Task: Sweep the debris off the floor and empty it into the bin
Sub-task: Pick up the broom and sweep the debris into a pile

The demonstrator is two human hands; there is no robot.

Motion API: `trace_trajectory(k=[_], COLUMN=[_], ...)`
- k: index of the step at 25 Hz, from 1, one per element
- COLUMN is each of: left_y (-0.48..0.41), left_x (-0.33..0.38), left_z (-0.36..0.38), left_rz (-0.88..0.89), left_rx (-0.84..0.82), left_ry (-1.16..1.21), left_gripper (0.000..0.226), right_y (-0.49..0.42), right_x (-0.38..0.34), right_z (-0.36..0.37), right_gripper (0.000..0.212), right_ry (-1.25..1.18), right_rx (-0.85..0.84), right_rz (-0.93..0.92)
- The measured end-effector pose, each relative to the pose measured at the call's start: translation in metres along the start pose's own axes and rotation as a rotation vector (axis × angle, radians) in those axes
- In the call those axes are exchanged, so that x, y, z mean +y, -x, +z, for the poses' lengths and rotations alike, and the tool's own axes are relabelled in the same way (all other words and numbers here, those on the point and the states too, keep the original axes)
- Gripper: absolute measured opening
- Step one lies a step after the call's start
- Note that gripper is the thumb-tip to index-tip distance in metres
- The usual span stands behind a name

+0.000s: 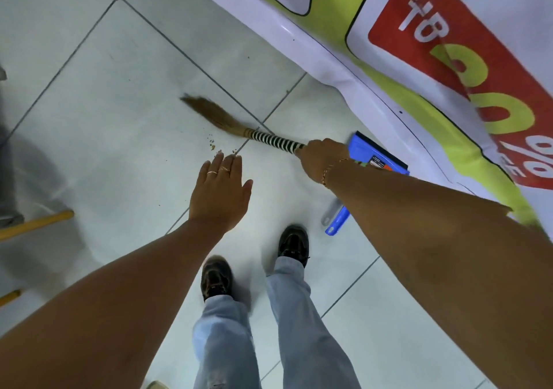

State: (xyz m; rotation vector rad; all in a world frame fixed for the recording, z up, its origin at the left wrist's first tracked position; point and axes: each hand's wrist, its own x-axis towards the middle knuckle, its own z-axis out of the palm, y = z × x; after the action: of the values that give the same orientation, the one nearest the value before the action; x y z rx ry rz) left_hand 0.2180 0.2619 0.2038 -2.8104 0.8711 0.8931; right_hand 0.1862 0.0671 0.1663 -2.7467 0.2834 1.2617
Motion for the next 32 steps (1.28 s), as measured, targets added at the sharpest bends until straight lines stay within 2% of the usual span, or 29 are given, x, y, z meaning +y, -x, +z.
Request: trace_trajectory(k=[3,6,8,11,13,15,17,21,28,30,32], left_y=[0.008,0.024,0.034,0.037,0.031,0.022,0.016,0.022,0.08,0.099,0.117], left_x=[0.003,0.002,-0.005,-0.015,-0.021,-0.023,-0.026,-0.035,-0.059,-0.072,-0.087], left_z=[0.006,0.014,0.02,0.026,0.028,0.025,0.022,0.022,0.039,0.043,0.043], left_rz=[0.034,0.056,0.066,0.044,0.025,0.005,-0.001,-0.016,0.012,0.05,0.092], left_rx=[-0.003,0.005,0.023,0.015,0.026,0.059,0.079,0.084,0.018,0.017,0.023], left_ry=[-0.001,0.012,0.014,0.033,0.057,0.074,0.078,0.094,0.089,0.072,0.045], left_gripper=[0.056,0.055,0.054,0.054,0.054,0.055,0.054,0.054,0.055,0.055,0.056], right_y=[0.032,0.069,0.079,0.049,0.015,-0.01,-0.021,-0.004,0.087,0.12,0.154], right_x=[0.017,0.039,0.046,0.035,0.019,0.003,-0.011,-0.025,-0.036,-0.045,-0.069], right_z=[0.022,0.054,0.062,0.037,0.016,0.001,-0.003,0.004,0.043,0.06,0.09], right_gripper=[0.043,0.053,0.062,0.059,0.051,0.044,0.042,0.043,0.044,0.053,0.059], right_ry=[0.1,0.06,-0.001,-0.102,-0.177,-0.267,-0.266,-0.076,0.148,0.17,0.115], right_rx=[-0.013,0.007,0.107,0.259,0.25,0.149,0.089,0.081,0.009,0.049,0.221], right_rz=[-0.055,-0.078,-0.016,0.147,0.248,0.293,0.264,0.123,0.058,0.039,0.014])
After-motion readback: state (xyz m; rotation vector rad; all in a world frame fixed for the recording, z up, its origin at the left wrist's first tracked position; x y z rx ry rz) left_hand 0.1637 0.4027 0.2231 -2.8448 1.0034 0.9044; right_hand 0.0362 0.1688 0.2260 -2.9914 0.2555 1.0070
